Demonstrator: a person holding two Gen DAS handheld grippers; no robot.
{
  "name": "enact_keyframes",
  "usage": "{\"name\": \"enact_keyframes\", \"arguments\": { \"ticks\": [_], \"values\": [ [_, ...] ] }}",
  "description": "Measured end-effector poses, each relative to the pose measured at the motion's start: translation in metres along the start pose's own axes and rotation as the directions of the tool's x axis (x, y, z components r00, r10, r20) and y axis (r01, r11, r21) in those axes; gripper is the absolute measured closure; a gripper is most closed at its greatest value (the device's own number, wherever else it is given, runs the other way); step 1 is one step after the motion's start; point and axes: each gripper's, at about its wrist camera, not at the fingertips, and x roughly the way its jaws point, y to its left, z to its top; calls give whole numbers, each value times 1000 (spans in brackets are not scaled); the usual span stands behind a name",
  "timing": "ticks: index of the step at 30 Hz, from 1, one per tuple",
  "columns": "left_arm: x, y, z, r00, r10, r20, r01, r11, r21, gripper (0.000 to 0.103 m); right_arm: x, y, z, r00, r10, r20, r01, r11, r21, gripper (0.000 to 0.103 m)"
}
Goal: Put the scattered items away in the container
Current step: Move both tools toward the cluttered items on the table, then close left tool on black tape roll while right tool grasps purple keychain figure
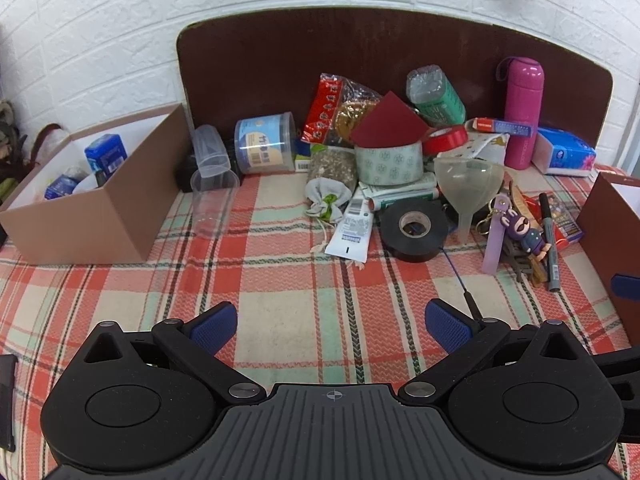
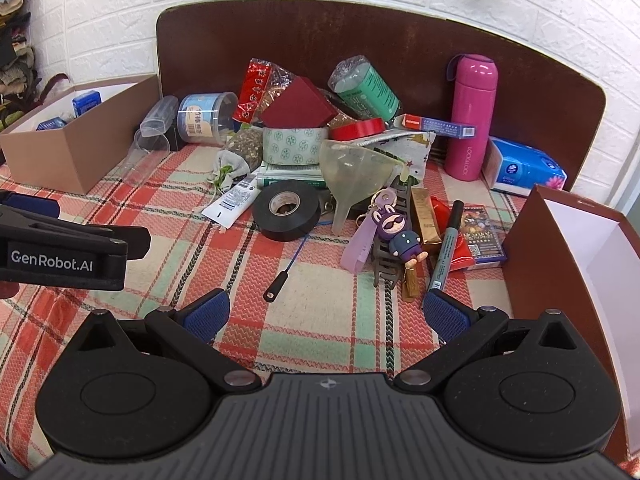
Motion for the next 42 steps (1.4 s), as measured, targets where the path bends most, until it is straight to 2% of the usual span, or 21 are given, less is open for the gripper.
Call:
{"name": "enact_keyframes", "arguments": {
  "ticks": [11,19,25,28,29,31,34,36,38,40,42],
  "values": [
    [34,6,2,999,11,-49,-11,1000,-3,0,32,-9,5,1000,18,-1,-18,999,27,0],
    [71,4,15,997,-3,-72,4,1000,16,2,61,-15,9,999,30,21,-30,999,18,0],
    [103,6,30,993,-44,-108,44,999,-1,15,80,-25,16,996,51,67,-54,997,50,1],
    [116,4,37,987,-86,-136,84,996,-20,26,85,-33,21,990,95,107,-105,991,86,2],
    [120,3,40,984,-103,-143,100,995,-23,31,87,-34,23,988,102,114,-112,990,84,4],
    [124,-3,47,981,-132,-143,131,991,-18,32,92,-37,27,991,55,124,-66,994,83,5],
    [134,-15,60,982,-136,-127,138,990,4,33,101,-49,31,993,-10,115,-1,995,97,9],
    [146,-22,66,981,-138,-137,139,990,4,43,107,-58,33,994,-18,107,6,994,113,15],
    [160,-27,70,976,-142,-163,143,990,-4,47,115,-65,33,995,-20,96,8,993,120,20],
    [171,-31,72,975,-140,-173,141,990,-9,47,122,-71,33,996,-18,89,6,992,128,24],
    [171,-34,76,981,-136,-140,137,991,-4,44,134,-77,31,998,-11,66,2,991,132,35]
  ]
}}
